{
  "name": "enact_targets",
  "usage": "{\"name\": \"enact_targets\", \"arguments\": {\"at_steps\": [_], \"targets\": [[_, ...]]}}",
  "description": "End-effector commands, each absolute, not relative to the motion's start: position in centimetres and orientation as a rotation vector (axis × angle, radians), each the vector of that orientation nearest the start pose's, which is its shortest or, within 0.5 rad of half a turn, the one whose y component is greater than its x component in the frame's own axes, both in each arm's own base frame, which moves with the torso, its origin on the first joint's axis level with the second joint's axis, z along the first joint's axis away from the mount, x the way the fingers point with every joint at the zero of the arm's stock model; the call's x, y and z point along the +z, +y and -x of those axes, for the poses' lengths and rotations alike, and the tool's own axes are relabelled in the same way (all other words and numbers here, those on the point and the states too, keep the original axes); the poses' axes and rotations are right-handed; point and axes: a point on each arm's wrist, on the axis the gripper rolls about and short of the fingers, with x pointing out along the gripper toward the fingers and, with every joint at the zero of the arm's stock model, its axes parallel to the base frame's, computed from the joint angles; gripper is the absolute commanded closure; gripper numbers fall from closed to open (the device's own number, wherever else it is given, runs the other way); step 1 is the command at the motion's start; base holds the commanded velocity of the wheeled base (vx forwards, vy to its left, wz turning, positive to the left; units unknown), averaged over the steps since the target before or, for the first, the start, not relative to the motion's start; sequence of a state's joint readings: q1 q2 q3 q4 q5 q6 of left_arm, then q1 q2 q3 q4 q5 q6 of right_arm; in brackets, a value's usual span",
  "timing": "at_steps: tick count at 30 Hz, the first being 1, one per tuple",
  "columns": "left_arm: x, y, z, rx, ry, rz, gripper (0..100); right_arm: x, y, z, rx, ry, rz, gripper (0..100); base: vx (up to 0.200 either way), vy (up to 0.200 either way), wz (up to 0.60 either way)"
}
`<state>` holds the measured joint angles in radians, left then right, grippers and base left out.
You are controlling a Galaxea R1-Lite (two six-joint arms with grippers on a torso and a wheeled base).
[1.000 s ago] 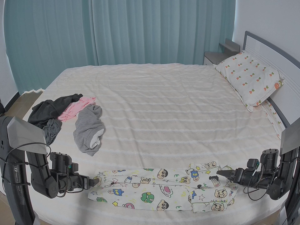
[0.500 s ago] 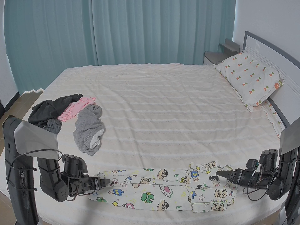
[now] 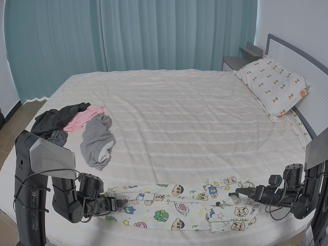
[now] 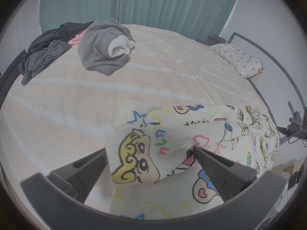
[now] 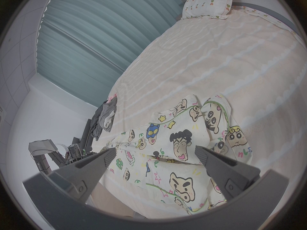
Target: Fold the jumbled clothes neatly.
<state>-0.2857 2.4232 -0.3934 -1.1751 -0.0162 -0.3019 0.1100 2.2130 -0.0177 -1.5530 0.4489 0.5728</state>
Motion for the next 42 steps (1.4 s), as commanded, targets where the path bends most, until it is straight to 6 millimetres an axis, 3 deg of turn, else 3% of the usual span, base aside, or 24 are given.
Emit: {"name": "enact_targets", "arguments": {"at_steps": [1, 15, 32, 42], "targets": [[-7.2, -8.2, -27.1, -0.156, 0.890, 0.163, 100, -0.6, 3.3, -21.3, 0.341, 0.788, -0.648, 0, 0.000, 0.000, 0.00], [-6.8, -7.9, -27.2, -0.129, 0.876, 0.165, 100, -0.6, 3.3, -21.3, 0.339, 0.787, -0.648, 0, 0.000, 0.000, 0.00], [-4.0, -5.5, -27.5, -0.053, 0.798, 0.209, 100, -0.6, 3.3, -21.3, 0.339, 0.787, -0.648, 0, 0.000, 0.000, 0.00], [-1.9, -2.0, -27.4, 0.041, 0.745, 0.264, 100, -0.6, 3.3, -21.4, 0.335, 0.788, -0.649, 0, 0.000, 0.000, 0.00]]}}
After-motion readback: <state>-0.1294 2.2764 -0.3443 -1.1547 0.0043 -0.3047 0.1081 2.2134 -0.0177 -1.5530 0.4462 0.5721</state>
